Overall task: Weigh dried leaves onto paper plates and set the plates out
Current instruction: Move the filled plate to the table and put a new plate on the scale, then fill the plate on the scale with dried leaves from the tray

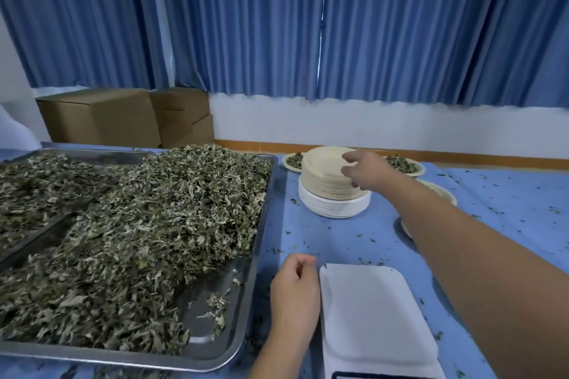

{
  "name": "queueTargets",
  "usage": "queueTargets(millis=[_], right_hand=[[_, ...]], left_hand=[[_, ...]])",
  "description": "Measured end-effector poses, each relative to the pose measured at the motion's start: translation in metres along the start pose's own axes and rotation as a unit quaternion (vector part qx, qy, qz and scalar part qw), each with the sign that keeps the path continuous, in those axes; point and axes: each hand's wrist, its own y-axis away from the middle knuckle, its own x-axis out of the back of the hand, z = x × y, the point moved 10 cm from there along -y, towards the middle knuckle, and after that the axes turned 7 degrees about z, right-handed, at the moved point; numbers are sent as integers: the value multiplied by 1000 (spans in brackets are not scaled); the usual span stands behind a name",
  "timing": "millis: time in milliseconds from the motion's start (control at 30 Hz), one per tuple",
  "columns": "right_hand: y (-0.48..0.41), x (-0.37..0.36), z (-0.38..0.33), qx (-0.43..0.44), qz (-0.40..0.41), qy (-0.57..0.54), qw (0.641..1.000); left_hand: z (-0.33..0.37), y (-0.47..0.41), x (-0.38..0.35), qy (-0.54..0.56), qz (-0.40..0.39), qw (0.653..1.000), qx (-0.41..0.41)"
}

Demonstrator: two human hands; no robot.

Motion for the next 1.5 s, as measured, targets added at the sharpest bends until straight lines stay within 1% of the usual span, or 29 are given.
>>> queueTargets(millis=[100, 167, 333, 500, 700, 933, 1067, 1133, 1200, 1300, 1400, 1500], right_hand=[[-7, -20, -3, 1, -37, 67, 997], [-7, -29, 2, 0, -41, 97, 994], [-11, -29, 7, 6, -4, 106, 994], [-17, -26, 2, 10, -12, 141, 990], [-19, -19, -3, 21, -6, 142, 990], [-16, -5, -11, 60, 60, 104, 991], [4, 3, -20, 110, 86, 84, 987], [26, 10, -25, 140, 111, 49, 983], [55, 17, -24, 157, 126, -12, 979], [109, 24, -16, 182, 108, -64, 975], [163, 27, 0, 204, 57, -77, 974], [205, 31, 29, 178, 19, -111, 978]], left_hand=[[2, -3, 2, 2, 6, 1000, 0], [2, -4, 2, 2, 5, 1000, -4], [3, -2, 1, -3, -1, 1000, -5], [3, -4, 2, -22, -2, 1000, -10], [2, -4, 0, -30, -8, 999, -9], [3, -6, 1, -20, -1, 1000, -13], [3, -5, 1, -6, -4, 1000, -9], [4, -7, 2, -4, -3, 1000, -11], [4, -10, 3, -6, -2, 1000, -11], [6, -13, 4, -2, -3, 1000, -17], [9, -14, 5, 21, -9, 1000, -20], [3, -11, 7, 59, 1, 998, -2]])
